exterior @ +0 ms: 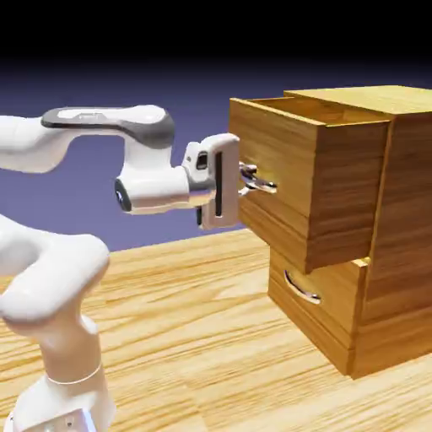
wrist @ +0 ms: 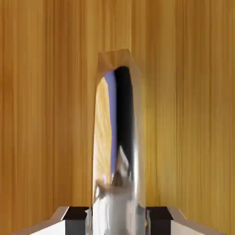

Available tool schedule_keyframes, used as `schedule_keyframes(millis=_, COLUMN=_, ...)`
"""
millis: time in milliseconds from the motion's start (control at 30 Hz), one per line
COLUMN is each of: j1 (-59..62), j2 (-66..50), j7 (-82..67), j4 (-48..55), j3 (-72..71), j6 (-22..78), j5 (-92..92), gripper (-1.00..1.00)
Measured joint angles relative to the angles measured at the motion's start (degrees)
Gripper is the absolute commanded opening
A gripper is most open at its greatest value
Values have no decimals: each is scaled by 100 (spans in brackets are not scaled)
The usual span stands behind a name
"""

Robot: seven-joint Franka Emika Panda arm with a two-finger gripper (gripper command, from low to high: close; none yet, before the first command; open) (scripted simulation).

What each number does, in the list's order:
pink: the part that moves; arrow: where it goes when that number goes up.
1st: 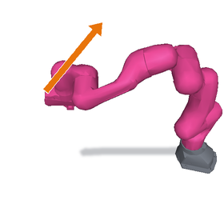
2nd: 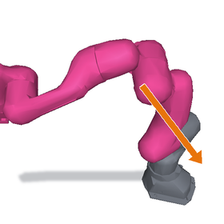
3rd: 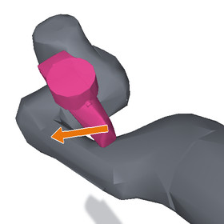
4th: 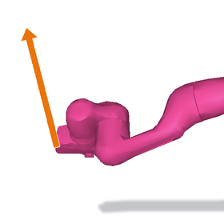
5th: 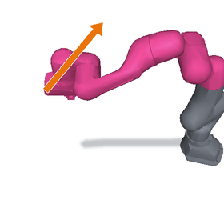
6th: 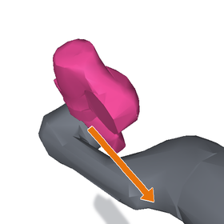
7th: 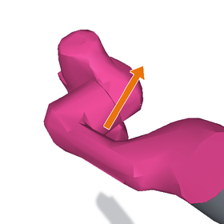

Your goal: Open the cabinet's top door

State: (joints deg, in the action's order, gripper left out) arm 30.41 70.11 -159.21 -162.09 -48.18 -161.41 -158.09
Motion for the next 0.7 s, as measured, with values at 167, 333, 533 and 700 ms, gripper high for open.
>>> schedule_keyframes(millis=167, j1=-1038, j2=587, j7=176, j4=-469, j3=379, j6=-693, j5=312, gripper=-100)
schedule_keyframes(millis=333, j1=-1895, j2=1112, j7=582, j4=-806, j3=519, j6=-1349, j5=734, gripper=-100)
schedule_keyframes(millis=533, j1=-2290, j2=1447, j7=1637, j4=-1060, j3=235, j6=-1628, j5=1463, gripper=-100)
schedule_keyframes(millis=700, j1=-3281, j2=1677, j7=2133, j4=-1301, j3=274, j6=-2447, j5=1983, gripper=-100)
